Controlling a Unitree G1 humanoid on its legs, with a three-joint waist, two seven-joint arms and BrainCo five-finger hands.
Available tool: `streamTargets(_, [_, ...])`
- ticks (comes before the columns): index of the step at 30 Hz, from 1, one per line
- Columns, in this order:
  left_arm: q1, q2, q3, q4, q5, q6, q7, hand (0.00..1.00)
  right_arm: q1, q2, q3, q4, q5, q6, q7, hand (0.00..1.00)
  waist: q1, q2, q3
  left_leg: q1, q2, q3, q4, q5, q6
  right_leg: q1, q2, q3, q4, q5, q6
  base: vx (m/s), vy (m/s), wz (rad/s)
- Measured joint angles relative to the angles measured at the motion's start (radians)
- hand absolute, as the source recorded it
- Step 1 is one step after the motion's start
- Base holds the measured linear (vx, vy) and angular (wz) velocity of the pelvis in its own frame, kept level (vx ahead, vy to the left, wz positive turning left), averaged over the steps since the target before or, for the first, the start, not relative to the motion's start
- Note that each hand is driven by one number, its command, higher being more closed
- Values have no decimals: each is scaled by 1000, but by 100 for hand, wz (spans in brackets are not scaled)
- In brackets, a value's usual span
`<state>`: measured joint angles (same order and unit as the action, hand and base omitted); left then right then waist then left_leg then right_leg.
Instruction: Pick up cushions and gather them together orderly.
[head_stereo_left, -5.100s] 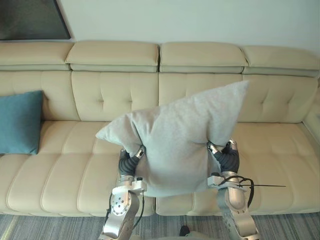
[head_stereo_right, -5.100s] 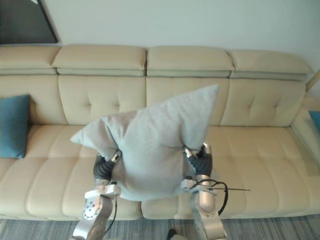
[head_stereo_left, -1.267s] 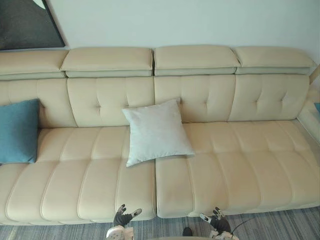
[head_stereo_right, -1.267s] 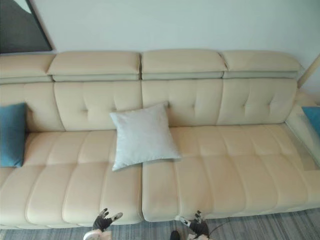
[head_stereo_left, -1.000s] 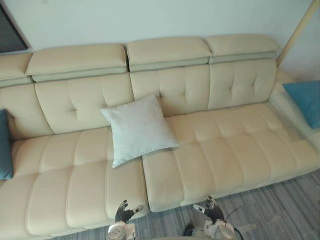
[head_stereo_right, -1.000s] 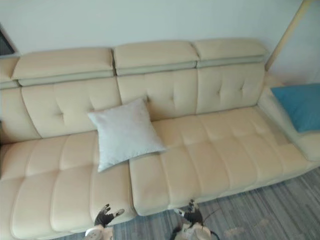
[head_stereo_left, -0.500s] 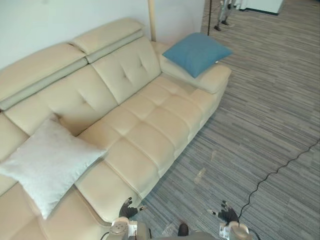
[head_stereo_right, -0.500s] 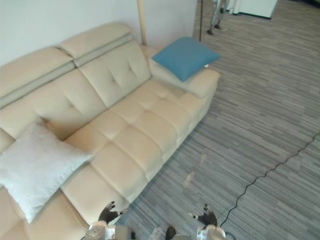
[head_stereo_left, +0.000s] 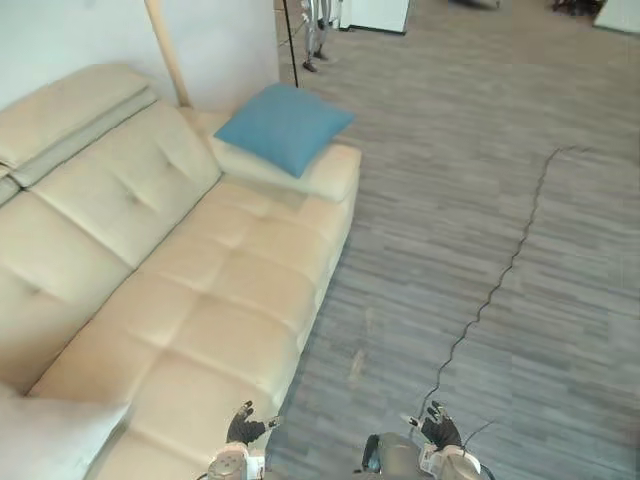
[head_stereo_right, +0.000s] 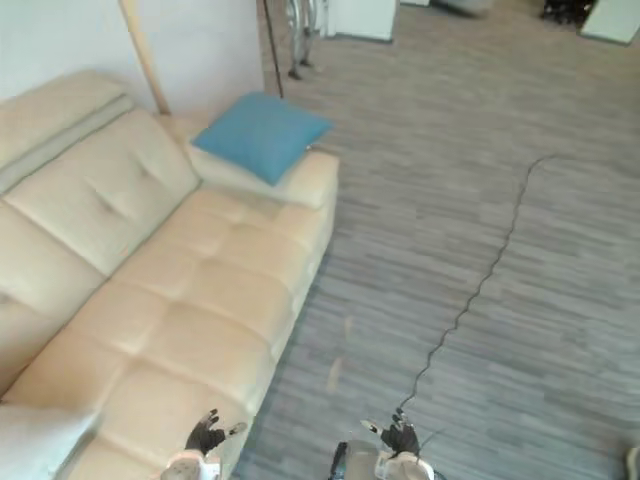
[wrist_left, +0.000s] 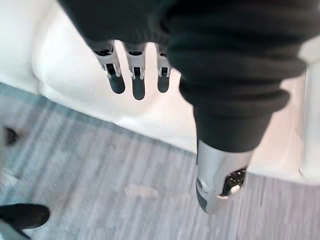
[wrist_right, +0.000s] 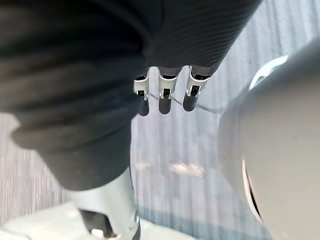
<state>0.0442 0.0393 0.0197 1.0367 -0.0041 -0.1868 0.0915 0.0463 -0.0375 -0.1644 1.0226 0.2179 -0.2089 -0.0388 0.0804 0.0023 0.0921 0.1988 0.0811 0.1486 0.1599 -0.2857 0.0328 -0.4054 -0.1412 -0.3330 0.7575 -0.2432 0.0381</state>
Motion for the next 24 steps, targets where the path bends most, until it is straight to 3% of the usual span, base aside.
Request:
streamTargets(2, [-6, 2, -10, 18, 0, 0, -2, 0, -30, -1, -16, 25, 0, 0, 0, 0, -20, -1, 0, 2, 19, -1, -4, 0, 0, -25, 16, 15, -240, 76, -16, 445, -220, -24])
streamTargets(3, [-6, 10, -23, 21, 2, 0, -4, 0, -26, -1, -19, 31, 0, 1, -1, 0, -28, -11, -3, 14, 16, -4, -4, -1, -12, -17, 26, 33, -425, 181, -24, 513, -276, -22])
streamTargets(4, [-7, 19, -35, 25, 2, 0, -5, 0, -18, -2, -21, 43, 1, 1, -1, 0, -29, -29, -8, 30, 9, -11, -2, -3, -40, -4, 21, 44, -509, 333, -52, 609, -310, -51])
streamTargets(5, [-19, 12, -38, 56, 3, 1, -5, 0, -42, -22, -36, 65, 0, 7, -5, 0, -20, 22, 1, 42, 55, -29, 31, 2, -68, 1, 64, 37, -462, 312, -97, 597, -304, -45])
streamTargets(6, [-31, 5, -36, 73, 4, 2, -8, 0, -50, -25, -54, 71, -1, 12, -4, 0, -30, 30, 3, 25, 63, -59, 92, 41, -130, 9, 78, 37, -440, 268, -112, 478, -242, -45])
streamTargets(7, [-34, -4, -31, 75, 4, 1, -7, 0, -48, -23, -69, 72, -1, 12, -3, 0, -33, 36, 1, 9, 69, -77, 151, 71, -144, 30, 93, 36, -448, 250, -122, 508, -263, -26])
streamTargets(9, [-31, -18, 9, 75, 3, -1, -6, 0, -45, -21, -71, 89, -2, 11, -2, 0, -30, 38, 3, -65, 85, -120, 370, 202, -152, 113, 132, 44, -497, 220, -136, 458, -209, -25])
streamTargets(10, [-35, -21, 10, 72, 2, -4, -8, 0, -45, -14, -68, 94, 0, 12, -3, 0, -25, 38, 4, -150, 96, -140, 577, 263, -154, 185, 148, 51, -548, 207, -144, 462, -174, -11])
streamTargets(11, [-36, -22, 6, 57, 2, -5, -8, 0, -48, -13, -67, 94, 2, 12, -4, 0, -24, 40, 8, -241, 118, -126, 760, 187, -138, 256, 167, 57, -597, 199, -150, 524, -177, -11])
streamTargets(13, [-35, -11, -1, 35, 1, -14, -8, 0, -52, -7, -68, 110, 22, 12, -5, 0, -12, 29, 15, -360, 115, -79, 841, 89, -107, 356, 173, 78, -658, 187, -152, 426, -127, -17])
streamTargets(15, [-36, -12, -3, 21, -1, -21, -8, 0, -72, -10, -68, 110, 27, 12, -7, 0, -2, 28, 19, -461, 90, -42, 765, 39, -86, 410, 170, 106, -691, 166, -146, 311, -18, -36])
streamTargets(17, [-37, -16, -10, 14, -1, -24, -7, 0, -76, -12, -69, 110, 30, 12, -10, 0, 17, 35, 17, -501, 24, -37, 463, 32, -84, 439, 149, 145, -700, 133, -123, 313, 74, -50])
streamTargets(18, [-36, -15, -11, 14, 0, -24, -7, 0, -73, -12, -69, 110, 29, 12, -10, 0, 19, 38, 15, -499, 4, -44, 346, 49, -86, 451, 144, 154, -704, 122, -116, 325, 121, -37])
streamTargets(19, [-31, -17, -14, 14, 1, -23, -7, 0, -68, -11, -68, 108, 29, 13, -11, 0, 24, 48, 15, -493, -19, -51, 139, 110, -92, 480, 144, 169, -721, 106, -102, 379, 162, -30])
streamTargets(20, [-30, -16, -11, 14, 1, -23, -6, 0, -63, -9, -68, 107, 29, 15, -12, 0, 32, 49, 14, -494, -23, -50, 64, 179, -91, 502, 144, 180, -733, 94, -93, 320, 141, -37])
streamTargets(21, [-27, -13, -10, 14, 1, -23, -7, 0, -61, -4, -67, 107, 27, 19, -13, 0, 40, 45, 11, -485, -25, -47, 53, 235, -88, 517, 142, 195, -740, 82, -81, 483, 179, -29])
streamTargets(22, [-26, -4, -7, 17, 3, -20, -9, 0, -64, 4, -63, 106, 23, 20, -13, 0, 39, 34, -5, -478, -51, -42, 62, 265, -27, 539, 120, 209, -743, 56, -55, 538, 153, -19])
streamTargets(23, [-27, 6, -6, 16, 3, -18, -10, 0, -58, 7, -63, 106, 20, 20, -13, 0, 37, 7, -12, -477, -78, -34, 82, 231, -5, 536, 91, 215, -706, 38, -40, 642, 173, -5])
streamTargets(24, [-27, 8, -5, 16, 3, -16, -10, 0, -52, 7, -62, 103, 19, 20, -12, 0, 38, 0, -15, -474, -83, -21, 97, 210, 5, 527, 80, 221, -667, 28, -32, 433, 100, -6])
